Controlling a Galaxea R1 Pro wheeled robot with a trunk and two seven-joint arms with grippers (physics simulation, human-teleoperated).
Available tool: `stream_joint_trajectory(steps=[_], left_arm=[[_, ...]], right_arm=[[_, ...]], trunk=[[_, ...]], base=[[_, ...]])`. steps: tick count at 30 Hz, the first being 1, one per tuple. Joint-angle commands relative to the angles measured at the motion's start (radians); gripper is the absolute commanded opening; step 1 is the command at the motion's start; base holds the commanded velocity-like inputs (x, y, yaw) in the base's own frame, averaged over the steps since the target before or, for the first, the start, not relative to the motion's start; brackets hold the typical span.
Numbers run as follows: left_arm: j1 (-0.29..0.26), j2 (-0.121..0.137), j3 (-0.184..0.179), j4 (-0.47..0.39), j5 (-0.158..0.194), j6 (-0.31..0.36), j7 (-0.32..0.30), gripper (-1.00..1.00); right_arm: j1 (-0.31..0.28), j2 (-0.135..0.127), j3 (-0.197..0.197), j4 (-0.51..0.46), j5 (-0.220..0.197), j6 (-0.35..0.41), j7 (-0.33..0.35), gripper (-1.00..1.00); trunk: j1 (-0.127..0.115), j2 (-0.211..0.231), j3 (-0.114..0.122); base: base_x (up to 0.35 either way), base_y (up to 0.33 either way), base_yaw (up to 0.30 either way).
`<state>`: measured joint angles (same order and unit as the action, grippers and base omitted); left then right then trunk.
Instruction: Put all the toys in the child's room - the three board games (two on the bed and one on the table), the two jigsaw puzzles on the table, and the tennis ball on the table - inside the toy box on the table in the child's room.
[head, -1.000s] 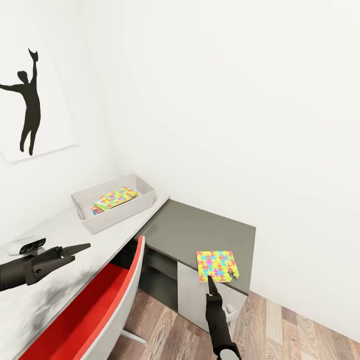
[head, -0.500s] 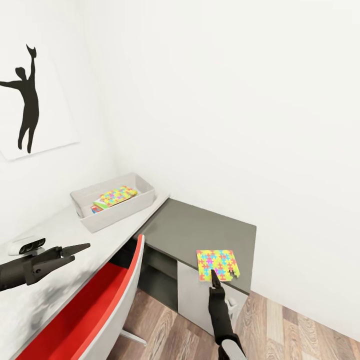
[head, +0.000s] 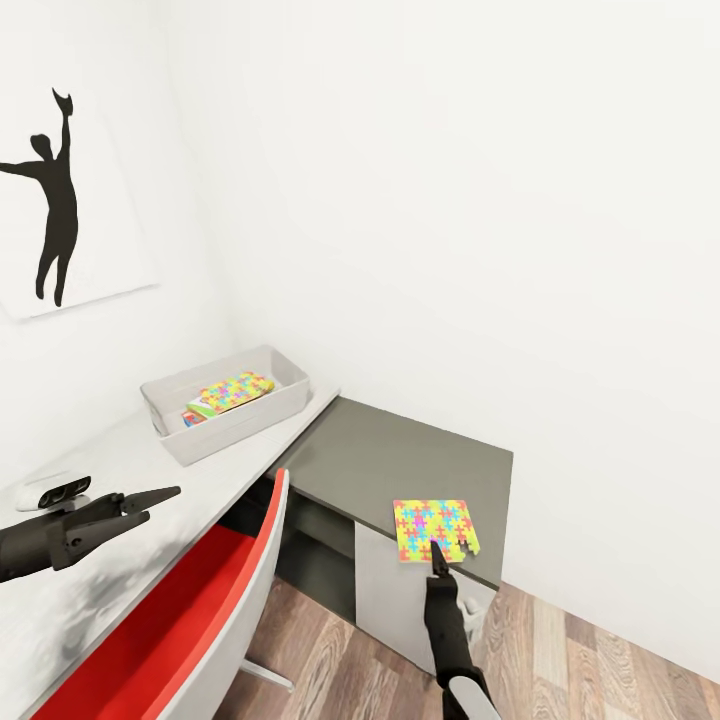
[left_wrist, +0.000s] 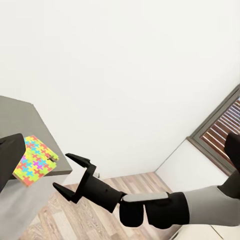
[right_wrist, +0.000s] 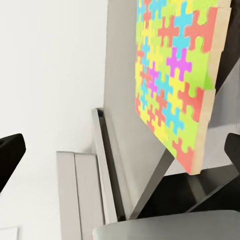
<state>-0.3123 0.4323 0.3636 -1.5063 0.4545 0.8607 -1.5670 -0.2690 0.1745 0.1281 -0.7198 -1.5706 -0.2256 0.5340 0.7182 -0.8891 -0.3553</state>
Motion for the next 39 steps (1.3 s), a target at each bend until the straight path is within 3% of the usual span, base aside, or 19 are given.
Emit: stream_joint_trajectory(steps=[1, 4, 12, 25, 33, 39], left_arm=[[-0.001, 0.000, 0.000, 0.000, 0.000, 0.011, -0.004, 1.00], [-0.001, 0.000, 0.000, 0.000, 0.000, 0.011, -0.004, 1.00], [-0.001, 0.000, 0.000, 0.000, 0.000, 0.011, -0.004, 1.00], [-0.001, 0.000, 0.000, 0.000, 0.000, 0.011, -0.004, 1.00], [-0.001, 0.000, 0.000, 0.000, 0.000, 0.011, -0.004, 1.00], [-0.001, 0.000, 0.000, 0.000, 0.000, 0.011, -0.004, 1.00]], right_arm=[[-0.001, 0.000, -0.002, 0.001, -0.009, -0.003, 0.005, 1.00], [-0.002, 0.000, -0.026, 0.002, -0.007, 0.003, 0.003, 1.00], [-0.039, 0.000, -0.037, 0.050, -0.008, 0.005, -0.055, 1.00], [-0.063, 0.000, -0.037, 0.083, -0.004, 0.005, -0.070, 1.00], [-0.072, 0.000, -0.035, 0.087, 0.001, 0.006, -0.072, 1.00], [-0.088, 0.000, -0.031, 0.117, 0.004, 0.007, -0.072, 1.00]], trunk=[[0.000, -0.001, -0.001], [0.008, -0.015, -0.007], [0.038, -0.071, -0.033], [0.038, -0.071, -0.033], [0.069, -0.127, -0.058], [0.069, -0.127, -0.058]], base=[[0.000, 0.000, 0.000], [0.000, 0.000, 0.000], [0.000, 0.000, 0.000], [0.000, 0.000, 0.000], [0.000, 0.000, 0.000], [0.000, 0.000, 0.000]])
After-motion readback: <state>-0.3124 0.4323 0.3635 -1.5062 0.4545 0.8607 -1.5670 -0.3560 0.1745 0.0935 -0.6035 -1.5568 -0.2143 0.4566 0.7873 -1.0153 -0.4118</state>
